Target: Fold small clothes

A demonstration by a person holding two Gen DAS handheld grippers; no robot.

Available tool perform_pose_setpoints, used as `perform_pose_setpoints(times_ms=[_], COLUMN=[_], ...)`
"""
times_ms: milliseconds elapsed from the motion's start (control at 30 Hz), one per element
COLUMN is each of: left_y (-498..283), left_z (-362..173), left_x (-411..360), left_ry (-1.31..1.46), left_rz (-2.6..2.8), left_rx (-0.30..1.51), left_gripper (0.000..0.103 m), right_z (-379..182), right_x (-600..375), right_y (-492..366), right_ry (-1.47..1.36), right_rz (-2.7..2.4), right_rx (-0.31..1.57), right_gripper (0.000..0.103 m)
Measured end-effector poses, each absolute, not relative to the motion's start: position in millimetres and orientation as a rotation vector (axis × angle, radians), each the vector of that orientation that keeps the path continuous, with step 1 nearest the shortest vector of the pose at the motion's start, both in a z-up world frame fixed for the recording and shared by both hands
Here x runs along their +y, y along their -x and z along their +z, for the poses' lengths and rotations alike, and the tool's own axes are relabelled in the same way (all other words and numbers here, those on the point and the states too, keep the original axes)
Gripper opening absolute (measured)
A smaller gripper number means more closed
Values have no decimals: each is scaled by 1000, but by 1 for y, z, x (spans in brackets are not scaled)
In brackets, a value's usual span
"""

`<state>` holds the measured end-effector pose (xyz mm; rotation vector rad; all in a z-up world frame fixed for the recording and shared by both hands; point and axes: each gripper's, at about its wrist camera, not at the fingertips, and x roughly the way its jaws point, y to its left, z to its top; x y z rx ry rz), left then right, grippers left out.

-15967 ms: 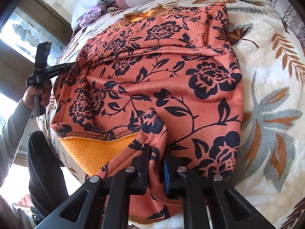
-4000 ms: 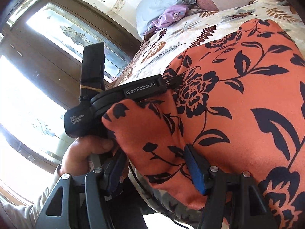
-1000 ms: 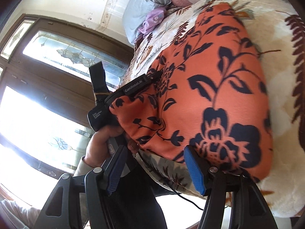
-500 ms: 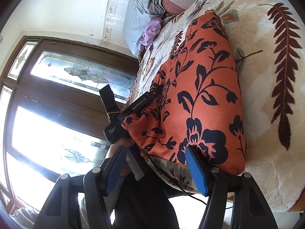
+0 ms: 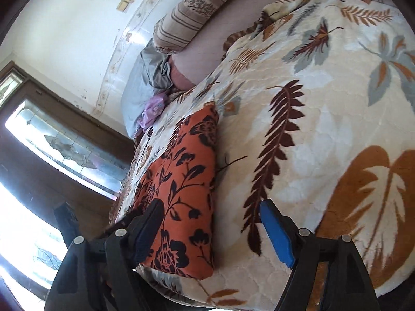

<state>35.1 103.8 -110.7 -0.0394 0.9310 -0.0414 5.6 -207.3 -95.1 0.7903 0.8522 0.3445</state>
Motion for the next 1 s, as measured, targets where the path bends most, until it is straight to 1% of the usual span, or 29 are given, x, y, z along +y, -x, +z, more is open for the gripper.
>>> perform_pose_setpoints(times_ms=[100, 167, 200, 233, 267, 300, 367, 433, 533, 667, 867, 933, 1000], left_y=[-28, -20, -18, -20, -24, -29, -27, -22, -10, -1, -13, -16, -24], left_z=[-98, -84, -82, -87, -99, -112, -110, -98, -79, -58, -41, -32, -36], left_x=[119, 120, 119, 118, 118, 125, 139, 142, 137, 135, 128, 123, 120], left_ry=[129, 114, 102, 73, 49, 88, 190, 220, 203, 253, 314, 289, 259], left_rz=[-27, -20, -17, -5, 12, 3, 3, 2, -14, -53, -103, -124, -131], left_rx=[925, 873, 867, 900, 968, 1027, 1028, 993, 927, 834, 769, 729, 722], left_gripper=[49, 49, 49, 49, 38, 35, 35, 33, 33, 33, 33, 33, 33], right_z=[-96, -98, -99, -100, -100, -100, -100, -98, -101, -101, -95, -96, -100], right_x=[-212, -207, -204, -201, -197, -194, -191, -189, -189, -176, -143, -134, -127], right_y=[-5, -6, -6, -6, -6, -7, -6, -5, -6, -6, -14, -19, -27], right_ry=[-784, -785, -783, -778, -773, -767, -757, -746, -761, -740, -683, -663, -653], right_rz=[346, 361, 371, 383, 392, 401, 411, 414, 416, 449, 525, 534, 529], right_rx=[858, 874, 883, 892, 901, 910, 920, 921, 936, 970, 1033, 1055, 1081], right_gripper=[80, 80, 80, 80, 80, 80, 80, 80, 80, 80, 80, 80, 80])
